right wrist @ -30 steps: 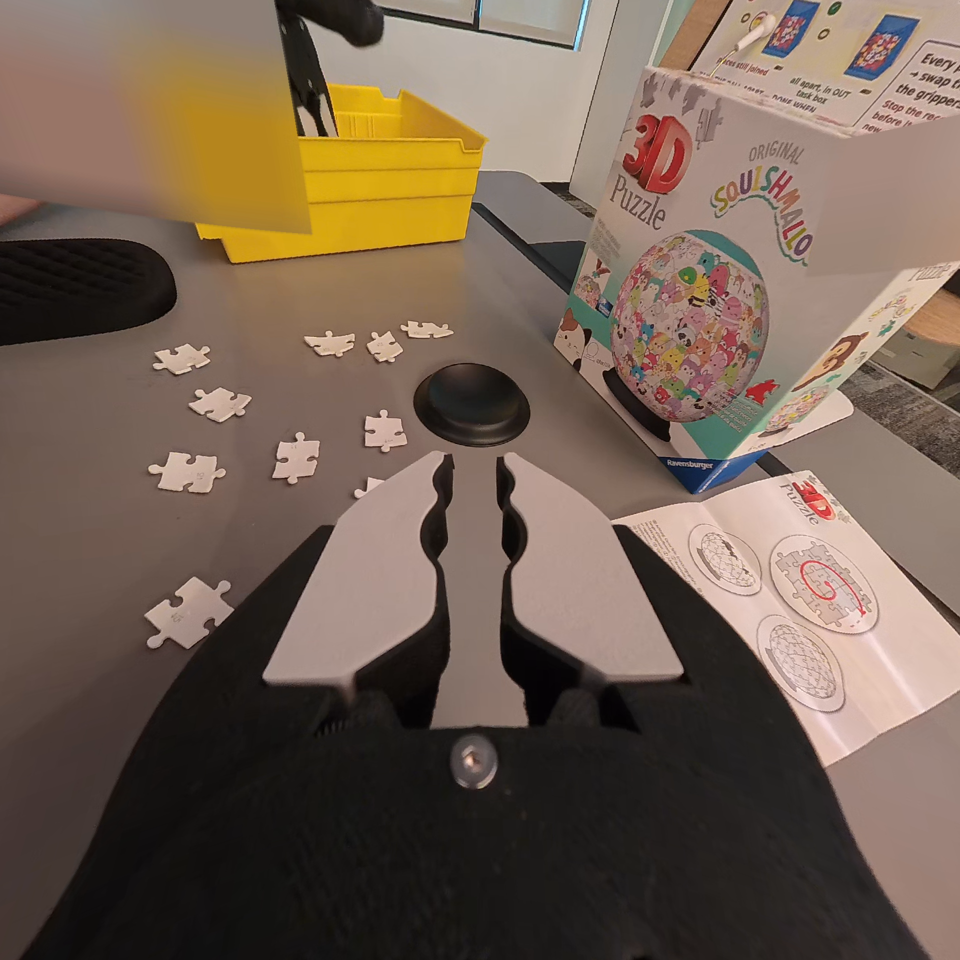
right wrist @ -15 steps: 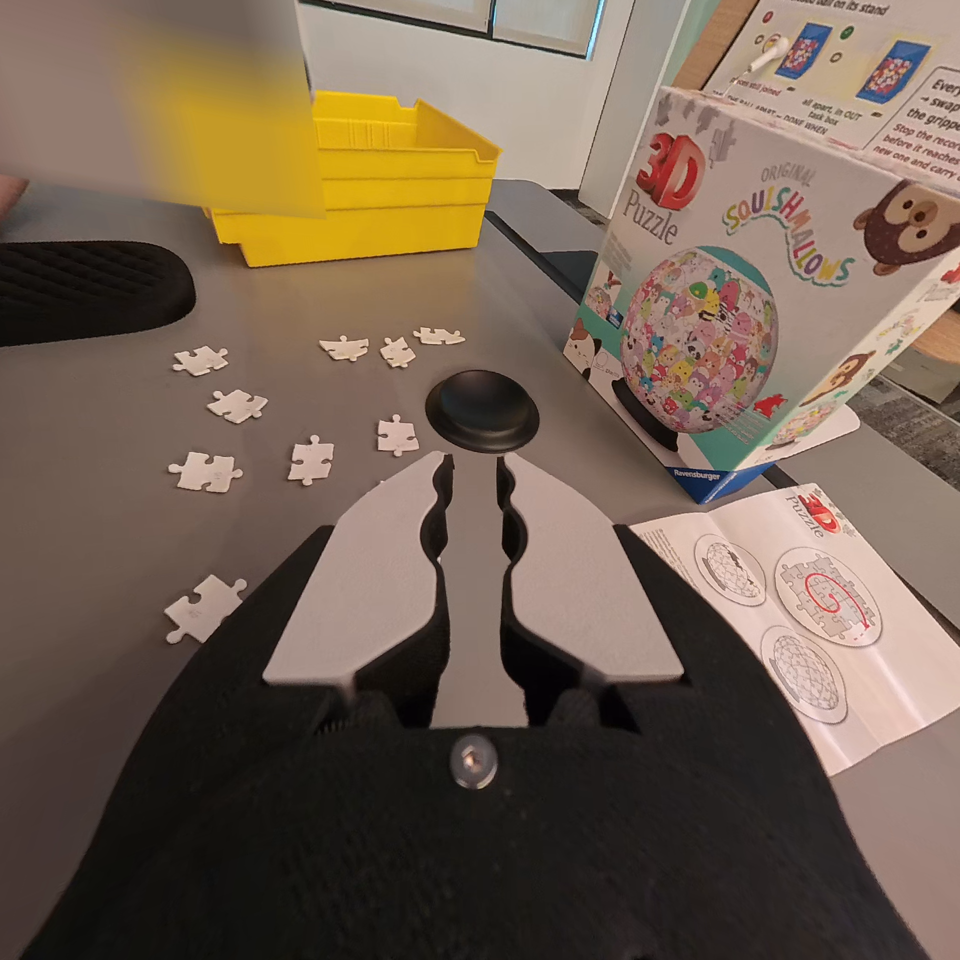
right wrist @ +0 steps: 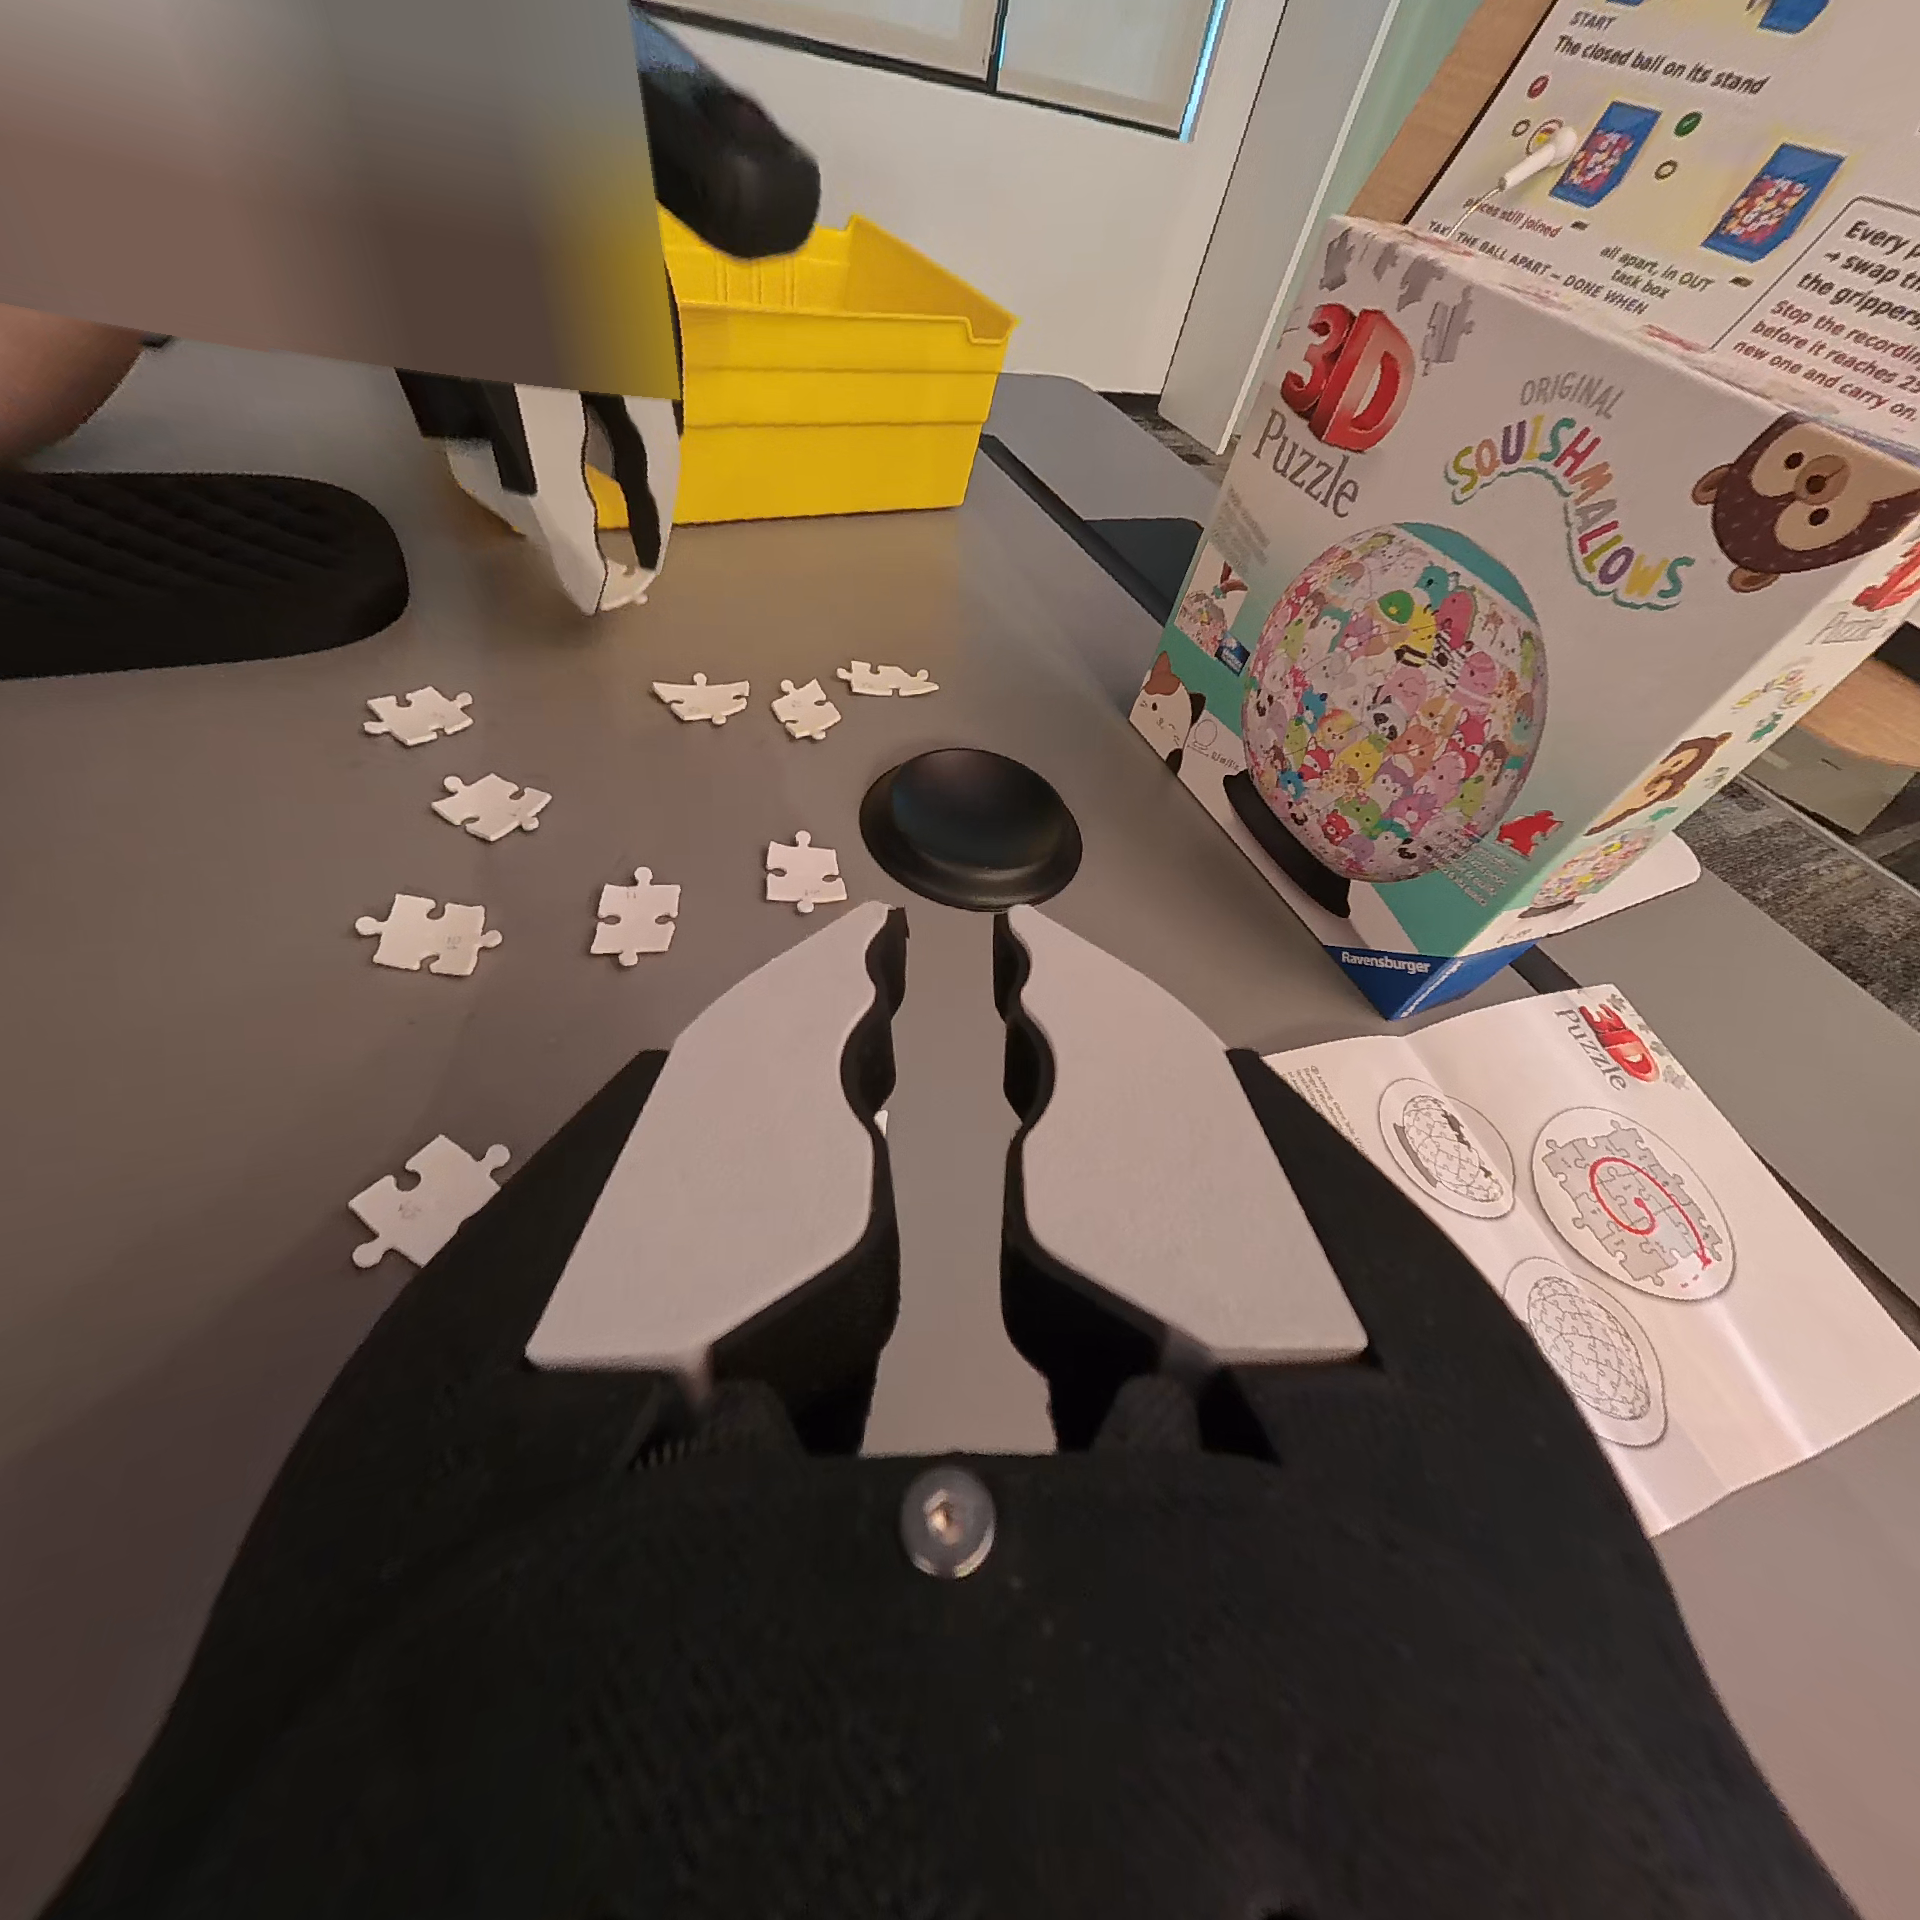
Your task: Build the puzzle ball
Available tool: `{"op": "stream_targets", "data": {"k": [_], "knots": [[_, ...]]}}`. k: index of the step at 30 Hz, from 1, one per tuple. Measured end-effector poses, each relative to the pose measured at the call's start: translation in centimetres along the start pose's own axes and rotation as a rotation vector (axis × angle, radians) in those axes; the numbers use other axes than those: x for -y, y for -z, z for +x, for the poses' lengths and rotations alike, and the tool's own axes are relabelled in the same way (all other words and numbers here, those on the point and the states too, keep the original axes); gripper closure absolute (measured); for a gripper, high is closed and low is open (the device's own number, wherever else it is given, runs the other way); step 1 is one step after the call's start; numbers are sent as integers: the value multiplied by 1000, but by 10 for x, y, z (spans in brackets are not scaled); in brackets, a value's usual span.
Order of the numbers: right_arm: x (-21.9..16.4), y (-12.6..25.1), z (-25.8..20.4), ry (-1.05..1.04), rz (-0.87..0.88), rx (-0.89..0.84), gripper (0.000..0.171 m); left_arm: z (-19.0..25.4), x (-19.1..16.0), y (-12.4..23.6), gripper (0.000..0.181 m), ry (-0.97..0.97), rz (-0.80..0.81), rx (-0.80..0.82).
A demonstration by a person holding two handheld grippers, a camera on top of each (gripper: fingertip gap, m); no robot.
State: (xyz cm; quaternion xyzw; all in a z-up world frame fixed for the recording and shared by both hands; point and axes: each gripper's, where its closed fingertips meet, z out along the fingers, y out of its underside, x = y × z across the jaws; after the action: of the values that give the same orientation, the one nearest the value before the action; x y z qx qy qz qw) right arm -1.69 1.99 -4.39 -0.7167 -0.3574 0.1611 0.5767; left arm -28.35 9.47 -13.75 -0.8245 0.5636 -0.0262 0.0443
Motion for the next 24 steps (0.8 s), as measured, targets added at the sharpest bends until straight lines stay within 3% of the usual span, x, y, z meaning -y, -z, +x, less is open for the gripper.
{"op": "stream_targets", "data": {"k": [10, 19, 24], "knots": [[0, 2, -3, 16, -6, 7, 154, 17, -12, -17, 143, -25, -97, -65], [1, 1, -9, 46, -19, 22, 154, 27, -14, -18, 143, -62, -66, -55], [3, 2, -10, 57, -17, 24, 154, 39, -12, 7, 134, -85, -1, -140]]}}
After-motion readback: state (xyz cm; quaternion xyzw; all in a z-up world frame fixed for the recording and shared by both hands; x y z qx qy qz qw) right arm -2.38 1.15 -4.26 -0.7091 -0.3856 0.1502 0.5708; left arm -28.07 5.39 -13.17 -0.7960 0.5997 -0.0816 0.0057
